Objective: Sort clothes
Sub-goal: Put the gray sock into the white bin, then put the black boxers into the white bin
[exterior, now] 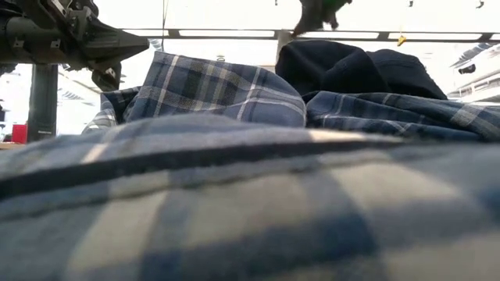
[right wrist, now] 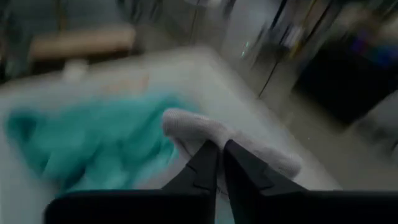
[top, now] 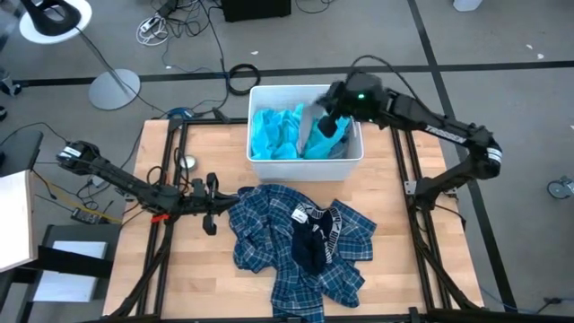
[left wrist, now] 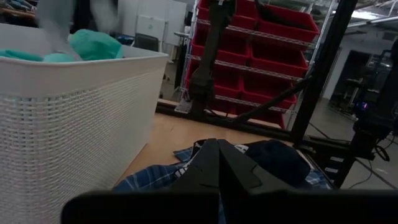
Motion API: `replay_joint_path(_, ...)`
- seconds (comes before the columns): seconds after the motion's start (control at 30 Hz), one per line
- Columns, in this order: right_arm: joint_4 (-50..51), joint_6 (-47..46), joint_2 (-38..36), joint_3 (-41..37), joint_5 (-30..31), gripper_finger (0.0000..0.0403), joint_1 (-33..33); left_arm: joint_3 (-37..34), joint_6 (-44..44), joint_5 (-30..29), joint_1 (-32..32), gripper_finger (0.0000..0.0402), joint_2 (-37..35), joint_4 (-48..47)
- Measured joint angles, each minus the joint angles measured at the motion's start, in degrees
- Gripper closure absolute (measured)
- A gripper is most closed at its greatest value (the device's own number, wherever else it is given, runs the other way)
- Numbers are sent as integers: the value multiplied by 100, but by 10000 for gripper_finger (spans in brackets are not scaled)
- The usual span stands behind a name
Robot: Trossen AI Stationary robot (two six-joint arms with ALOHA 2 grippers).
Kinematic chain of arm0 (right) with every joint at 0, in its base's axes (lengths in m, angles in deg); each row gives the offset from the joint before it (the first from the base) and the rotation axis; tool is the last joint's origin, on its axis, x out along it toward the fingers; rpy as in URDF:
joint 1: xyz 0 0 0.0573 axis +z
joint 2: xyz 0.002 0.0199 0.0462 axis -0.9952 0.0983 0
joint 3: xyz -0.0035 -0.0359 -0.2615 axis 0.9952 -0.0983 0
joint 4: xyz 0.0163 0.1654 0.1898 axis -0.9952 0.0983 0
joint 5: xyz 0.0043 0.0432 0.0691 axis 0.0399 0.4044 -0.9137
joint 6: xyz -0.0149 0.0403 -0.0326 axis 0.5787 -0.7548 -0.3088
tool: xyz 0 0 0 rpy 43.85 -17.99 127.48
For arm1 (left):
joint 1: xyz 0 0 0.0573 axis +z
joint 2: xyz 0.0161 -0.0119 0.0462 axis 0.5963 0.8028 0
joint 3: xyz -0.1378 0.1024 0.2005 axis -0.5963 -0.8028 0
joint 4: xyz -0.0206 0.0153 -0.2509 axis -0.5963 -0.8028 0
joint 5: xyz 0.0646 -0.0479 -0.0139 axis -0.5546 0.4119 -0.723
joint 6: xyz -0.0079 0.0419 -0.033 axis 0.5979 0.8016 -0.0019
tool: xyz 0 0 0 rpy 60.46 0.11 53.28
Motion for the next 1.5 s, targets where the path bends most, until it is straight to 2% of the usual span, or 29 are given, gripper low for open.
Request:
replay_joint_path(0.1, 580, -277, 220, -12, -329, 351, -78, 0, -2, 1, 0, 400, 0, -50)
replay_joint_path(0.2, 988, -199, 249, 11, -367, 321, -50, 0, -7, -1, 0, 400, 0, -44)
replay_joint_path(0.43, 1376, -429, -273, 334, -368, 275, 240, 0, -9, -1, 0, 400, 0, -42)
replay_joint_path(0.53, 1462, -958, -559, 369, -515, 267, 517, 0, -9, -1, 0, 400, 0, -45)
replay_joint_path(0.73, 2269, -1426, -745, 354, -1774, 265, 1422, 0, -11, -1, 0, 400, 0, -44)
replay_joint_path(0.87, 2481, -1390, -728, -79, -1825, 264, 2183, 0, -11, -1, 0, 400, 0, -39)
replay_joint_path(1.1, 1335, -1380, -720, -1716, -1242, 261, 2977, 0, -22, -1, 0, 400, 0, 15)
replay_joint_path(1.2, 653, -1375, -717, -2510, -1047, 261, 3058, 0, -140, -1, 0, 400, 0, 39)
replay_joint_path(1.5, -1722, -1699, -717, -4363, -1059, 263, 3064, 0, -162, -1, 0, 400, 0, 44)
